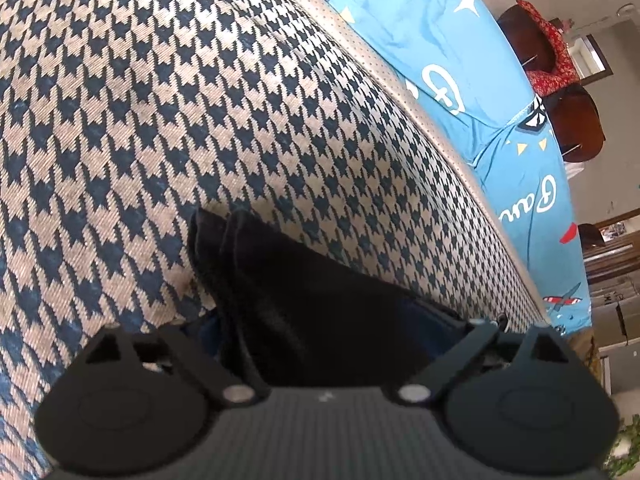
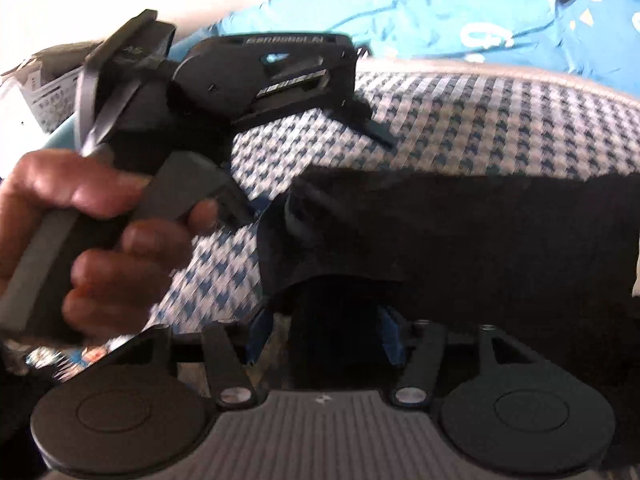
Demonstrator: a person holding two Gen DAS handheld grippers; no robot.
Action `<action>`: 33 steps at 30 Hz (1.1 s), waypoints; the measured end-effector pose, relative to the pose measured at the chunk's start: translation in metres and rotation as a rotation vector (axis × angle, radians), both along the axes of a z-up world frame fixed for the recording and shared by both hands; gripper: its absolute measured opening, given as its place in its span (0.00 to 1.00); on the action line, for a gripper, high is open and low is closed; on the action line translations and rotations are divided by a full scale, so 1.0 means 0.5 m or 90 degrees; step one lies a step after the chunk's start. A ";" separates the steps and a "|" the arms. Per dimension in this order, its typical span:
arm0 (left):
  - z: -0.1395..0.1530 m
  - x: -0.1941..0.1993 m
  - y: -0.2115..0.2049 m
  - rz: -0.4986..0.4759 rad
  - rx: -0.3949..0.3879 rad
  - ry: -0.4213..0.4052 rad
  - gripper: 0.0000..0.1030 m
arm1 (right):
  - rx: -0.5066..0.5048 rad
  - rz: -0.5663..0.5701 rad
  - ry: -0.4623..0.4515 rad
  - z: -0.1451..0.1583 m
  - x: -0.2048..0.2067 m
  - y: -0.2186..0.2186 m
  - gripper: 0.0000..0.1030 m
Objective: Fold clothes
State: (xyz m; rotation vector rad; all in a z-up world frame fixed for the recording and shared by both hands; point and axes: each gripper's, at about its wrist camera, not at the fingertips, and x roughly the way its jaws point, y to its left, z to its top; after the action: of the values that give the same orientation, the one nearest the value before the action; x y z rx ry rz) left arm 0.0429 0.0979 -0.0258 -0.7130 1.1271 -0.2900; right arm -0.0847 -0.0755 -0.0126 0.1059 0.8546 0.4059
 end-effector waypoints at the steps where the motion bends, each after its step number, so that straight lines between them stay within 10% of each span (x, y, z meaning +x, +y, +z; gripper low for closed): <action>1: 0.000 0.000 0.000 0.001 0.003 -0.001 0.87 | -0.006 -0.007 -0.014 -0.002 0.002 0.004 0.44; 3: 0.002 0.000 0.002 0.002 0.005 -0.004 0.81 | -0.023 0.001 -0.036 0.000 0.003 0.010 0.15; 7: 0.006 -0.003 0.006 0.004 -0.020 -0.011 0.46 | -0.030 0.000 -0.077 0.021 -0.008 0.002 0.12; 13: 0.013 -0.013 -0.014 0.009 -0.049 -0.021 0.31 | -0.051 0.005 -0.133 0.056 -0.031 -0.019 0.12; 30: 0.122 -0.014 -0.325 -0.136 -0.256 -0.111 0.32 | -0.161 -0.179 -0.336 0.188 -0.136 -0.212 0.11; 33: 0.112 -0.018 -0.414 -0.180 -0.271 -0.110 0.52 | -0.220 -0.245 -0.330 0.185 -0.146 -0.269 0.12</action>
State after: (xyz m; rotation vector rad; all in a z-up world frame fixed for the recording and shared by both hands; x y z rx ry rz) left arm 0.0337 -0.1091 0.0304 -0.8830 1.0090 -0.8339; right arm -0.1577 -0.2102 0.0799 -0.1496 0.3671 -0.0834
